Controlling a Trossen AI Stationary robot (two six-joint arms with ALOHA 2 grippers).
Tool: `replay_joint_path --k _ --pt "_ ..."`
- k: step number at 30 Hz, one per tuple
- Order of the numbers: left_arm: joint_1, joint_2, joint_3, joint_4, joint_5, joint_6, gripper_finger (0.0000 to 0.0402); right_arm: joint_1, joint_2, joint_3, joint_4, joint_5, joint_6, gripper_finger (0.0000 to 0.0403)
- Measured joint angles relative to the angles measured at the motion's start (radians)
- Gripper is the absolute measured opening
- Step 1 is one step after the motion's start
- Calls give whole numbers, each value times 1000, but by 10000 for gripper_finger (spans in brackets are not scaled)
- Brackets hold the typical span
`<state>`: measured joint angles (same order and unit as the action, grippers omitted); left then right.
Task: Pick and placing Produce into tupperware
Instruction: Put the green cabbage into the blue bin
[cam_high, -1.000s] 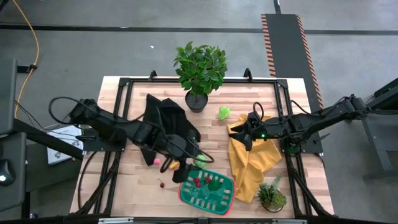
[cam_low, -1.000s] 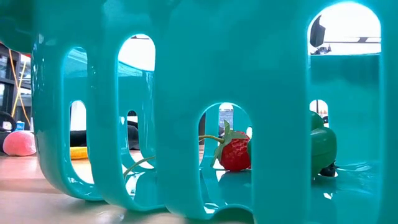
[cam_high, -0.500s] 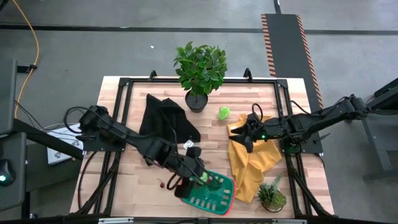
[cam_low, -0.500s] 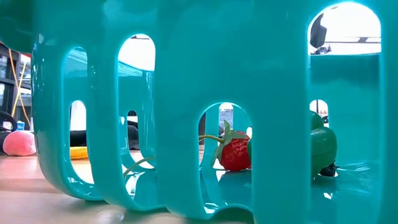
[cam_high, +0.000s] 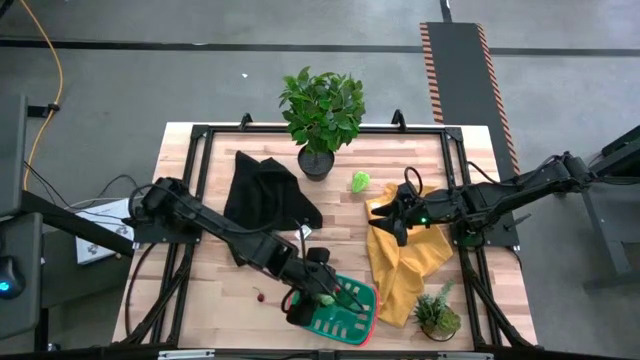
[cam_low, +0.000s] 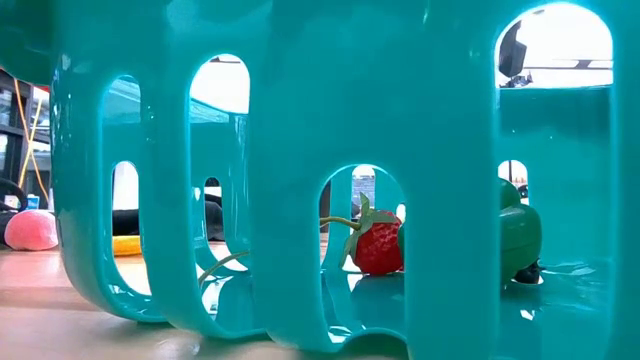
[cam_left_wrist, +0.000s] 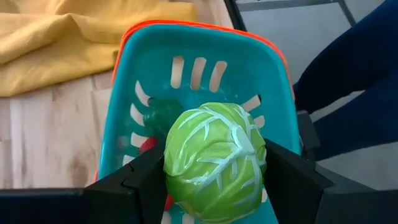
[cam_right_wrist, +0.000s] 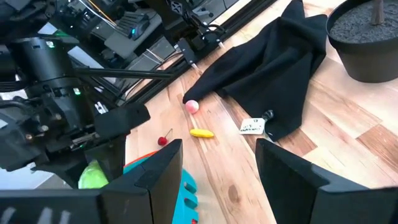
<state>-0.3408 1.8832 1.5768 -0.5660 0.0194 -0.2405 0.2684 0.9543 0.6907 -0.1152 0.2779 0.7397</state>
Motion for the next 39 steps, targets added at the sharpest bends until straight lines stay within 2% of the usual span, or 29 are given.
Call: replay_joint_path --k 21,39 --pt "0 89 -2 16 93 -3 214 0 0 0 -7 -1 -7 193" --pt "0 121 0 44 122 -3 214 0 0 0 -8 -1 -8 193"
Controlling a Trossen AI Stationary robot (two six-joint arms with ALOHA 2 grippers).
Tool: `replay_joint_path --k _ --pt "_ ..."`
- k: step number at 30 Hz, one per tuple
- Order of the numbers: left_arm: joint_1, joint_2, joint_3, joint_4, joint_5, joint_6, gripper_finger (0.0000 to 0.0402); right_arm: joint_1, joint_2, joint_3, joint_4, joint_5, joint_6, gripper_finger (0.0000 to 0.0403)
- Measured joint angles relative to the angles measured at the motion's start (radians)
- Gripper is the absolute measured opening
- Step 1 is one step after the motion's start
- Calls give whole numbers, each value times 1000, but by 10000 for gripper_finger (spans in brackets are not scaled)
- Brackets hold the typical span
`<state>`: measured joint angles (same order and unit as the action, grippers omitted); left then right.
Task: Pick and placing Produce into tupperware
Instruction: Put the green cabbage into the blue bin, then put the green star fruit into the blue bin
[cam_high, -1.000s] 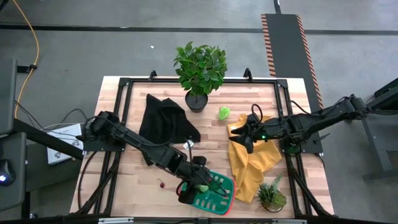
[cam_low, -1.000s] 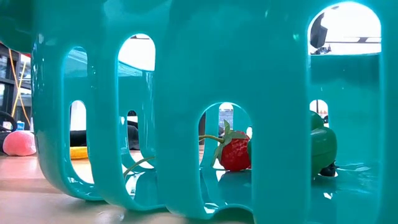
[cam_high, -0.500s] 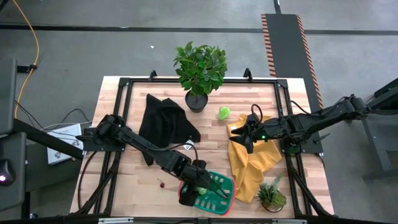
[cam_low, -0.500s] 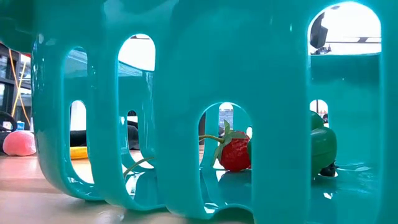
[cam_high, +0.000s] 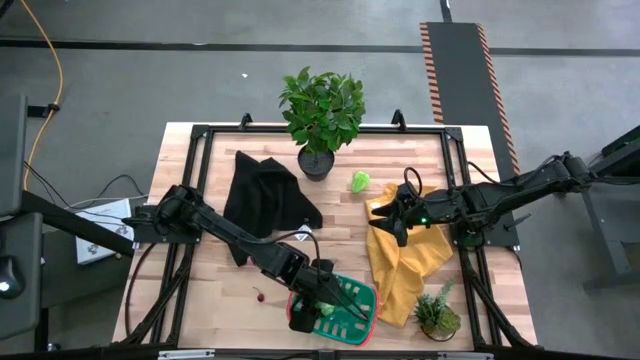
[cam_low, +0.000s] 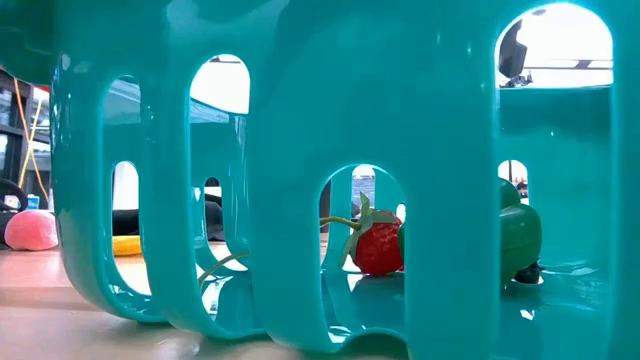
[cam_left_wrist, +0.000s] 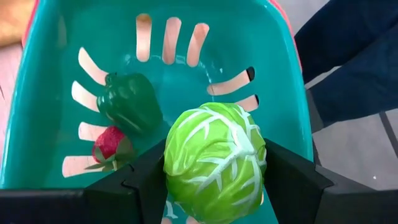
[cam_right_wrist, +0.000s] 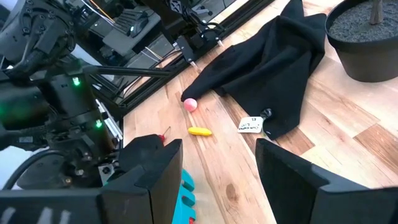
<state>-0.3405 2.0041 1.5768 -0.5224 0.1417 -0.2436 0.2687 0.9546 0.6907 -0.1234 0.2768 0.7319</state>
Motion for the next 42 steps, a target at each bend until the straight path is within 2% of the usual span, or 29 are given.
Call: replay_joint_path --k 20,31,42 --pt "0 0 0 -2 -11 -15 216 0 0 0 0 0 1 193" --pt "0 0 0 -2 -11 -15 278 0 0 0 0 0 3 193" --pt "0 -1 0 -2 -11 -16 258 0 0 0 0 0 1 193"
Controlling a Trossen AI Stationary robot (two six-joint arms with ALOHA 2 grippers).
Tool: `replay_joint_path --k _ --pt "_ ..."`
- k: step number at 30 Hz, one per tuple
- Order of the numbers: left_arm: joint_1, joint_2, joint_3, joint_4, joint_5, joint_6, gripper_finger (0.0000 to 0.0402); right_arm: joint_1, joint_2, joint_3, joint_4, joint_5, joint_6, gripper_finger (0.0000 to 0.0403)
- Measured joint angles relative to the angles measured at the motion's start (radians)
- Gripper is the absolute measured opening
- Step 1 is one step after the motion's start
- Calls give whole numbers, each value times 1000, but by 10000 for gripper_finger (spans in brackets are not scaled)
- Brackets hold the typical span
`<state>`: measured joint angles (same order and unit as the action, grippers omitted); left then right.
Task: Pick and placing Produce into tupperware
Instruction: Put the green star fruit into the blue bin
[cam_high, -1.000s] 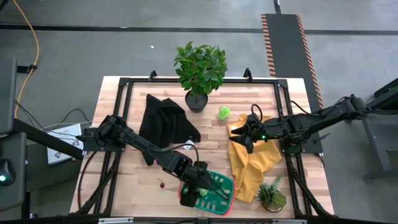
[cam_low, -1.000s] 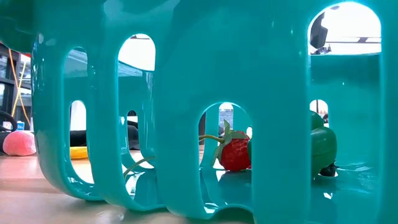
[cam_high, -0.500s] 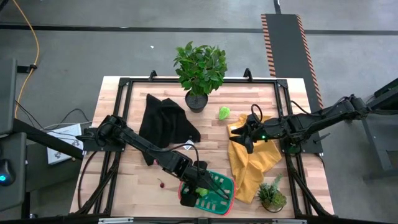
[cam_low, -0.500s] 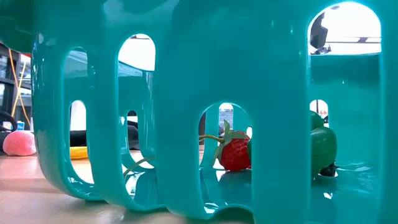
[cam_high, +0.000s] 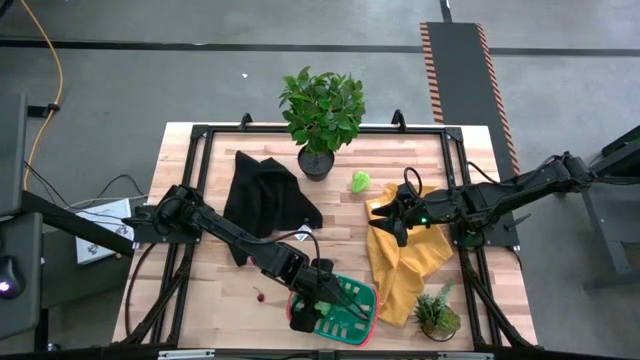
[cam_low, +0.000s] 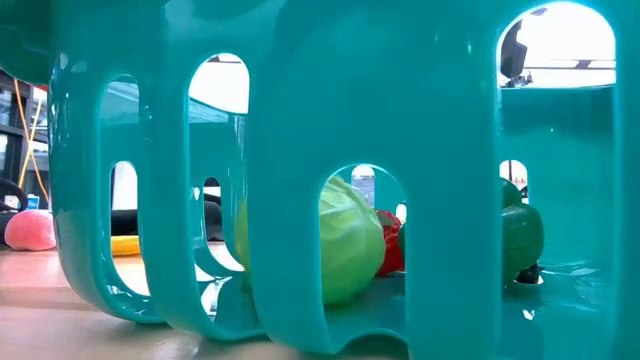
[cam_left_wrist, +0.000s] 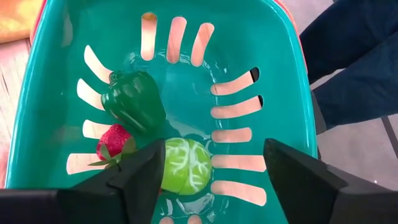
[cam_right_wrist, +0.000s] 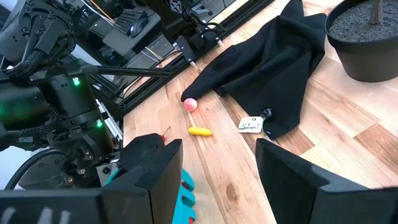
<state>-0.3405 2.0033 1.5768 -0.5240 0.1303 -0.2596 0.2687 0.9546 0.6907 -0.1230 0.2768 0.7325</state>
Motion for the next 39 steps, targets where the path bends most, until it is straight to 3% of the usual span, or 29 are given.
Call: replay_joint_path --k 19,39 --pt "1 -14 2 -21 0 0 201 0 0 0 19 0 0 193" --pt "54 -26 297 -550 -111 72 122 0 0 0 45 0 -18 193"
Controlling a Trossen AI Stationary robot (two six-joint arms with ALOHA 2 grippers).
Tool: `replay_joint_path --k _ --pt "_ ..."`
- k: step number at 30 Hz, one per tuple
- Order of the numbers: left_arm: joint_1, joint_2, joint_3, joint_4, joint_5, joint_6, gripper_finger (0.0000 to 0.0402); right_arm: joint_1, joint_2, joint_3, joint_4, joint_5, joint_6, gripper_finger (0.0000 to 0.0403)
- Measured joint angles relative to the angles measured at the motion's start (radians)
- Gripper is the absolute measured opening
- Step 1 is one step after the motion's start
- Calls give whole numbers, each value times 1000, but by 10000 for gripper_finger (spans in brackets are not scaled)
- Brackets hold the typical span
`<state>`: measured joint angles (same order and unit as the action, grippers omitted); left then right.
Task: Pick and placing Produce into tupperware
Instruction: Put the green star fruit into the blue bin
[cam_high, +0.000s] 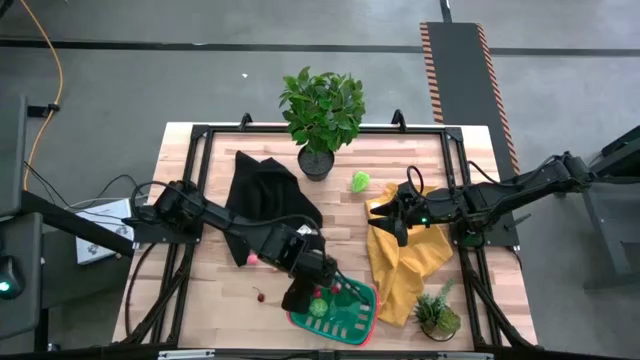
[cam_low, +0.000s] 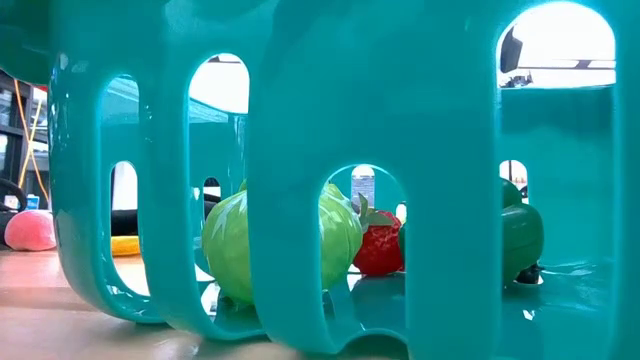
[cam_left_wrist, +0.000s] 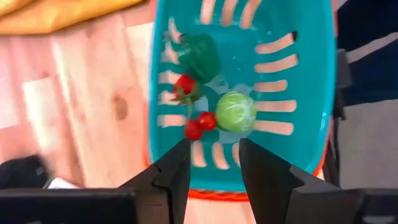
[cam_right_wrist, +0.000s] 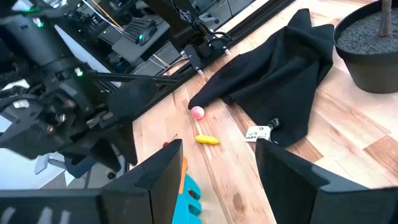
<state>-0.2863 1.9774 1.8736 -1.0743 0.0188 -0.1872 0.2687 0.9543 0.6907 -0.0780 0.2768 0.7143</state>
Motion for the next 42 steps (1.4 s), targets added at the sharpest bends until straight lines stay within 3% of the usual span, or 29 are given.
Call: replay_joint_path --k 12,17,24,30,34,42 --pt "83 -35 6 -198 -11 26 45 -1 1 1 0 -34 2 193" --pt "125 -77 6 -248 -19 47 4 -25 30 64 -69 -10 0 193" --pt "187 -146 6 -342 -114 49 12 -151 156 258 -387 41 16 193" --pt "236 -210 4 -406 -143 46 5 -275 195 328 -549 27 85 193" --pt "252 -248 4 -466 -175 52 2 -365 206 331 -635 -8 147 193" --pt "288 -376 -42 -493 -234 69 5 -486 276 332 -635 -135 195 193"
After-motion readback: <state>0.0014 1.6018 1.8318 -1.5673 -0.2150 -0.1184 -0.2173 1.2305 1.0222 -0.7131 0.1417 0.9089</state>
